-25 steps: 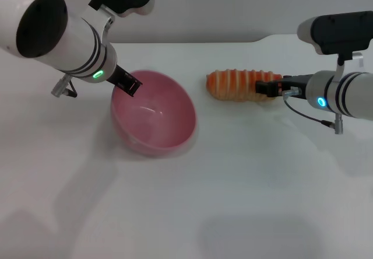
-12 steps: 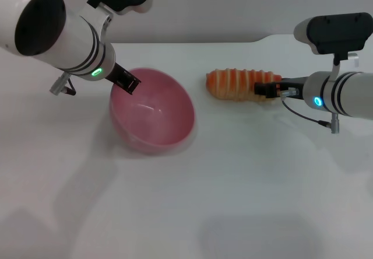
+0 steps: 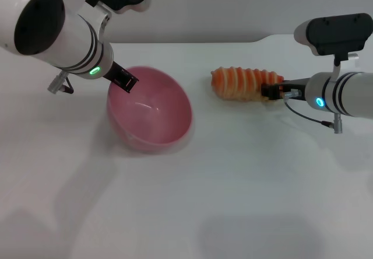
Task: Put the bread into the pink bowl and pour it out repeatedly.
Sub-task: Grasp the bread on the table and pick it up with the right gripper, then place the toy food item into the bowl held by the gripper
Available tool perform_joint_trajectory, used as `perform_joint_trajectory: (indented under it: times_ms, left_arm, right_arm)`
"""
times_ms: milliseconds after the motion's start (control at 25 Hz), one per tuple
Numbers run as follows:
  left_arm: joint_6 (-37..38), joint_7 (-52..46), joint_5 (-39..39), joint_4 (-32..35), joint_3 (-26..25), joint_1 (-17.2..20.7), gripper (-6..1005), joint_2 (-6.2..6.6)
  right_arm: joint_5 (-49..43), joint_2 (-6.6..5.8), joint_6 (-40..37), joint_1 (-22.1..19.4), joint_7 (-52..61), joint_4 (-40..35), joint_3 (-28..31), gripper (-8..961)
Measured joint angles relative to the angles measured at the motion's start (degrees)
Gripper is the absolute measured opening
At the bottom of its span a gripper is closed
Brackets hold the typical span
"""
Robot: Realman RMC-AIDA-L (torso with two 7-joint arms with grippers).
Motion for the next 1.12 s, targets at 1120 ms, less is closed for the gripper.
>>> perform_joint_trajectory:
  times_ms: [1120]
  left_arm:
    - [5.64, -1.38, -0.92, 0.78, 1.96, -0.79, 39, -0.55]
  right_arm:
    - [-5.66, 0.54, 14.33, -15.38, -1.86, -42.25, -2.49, 297]
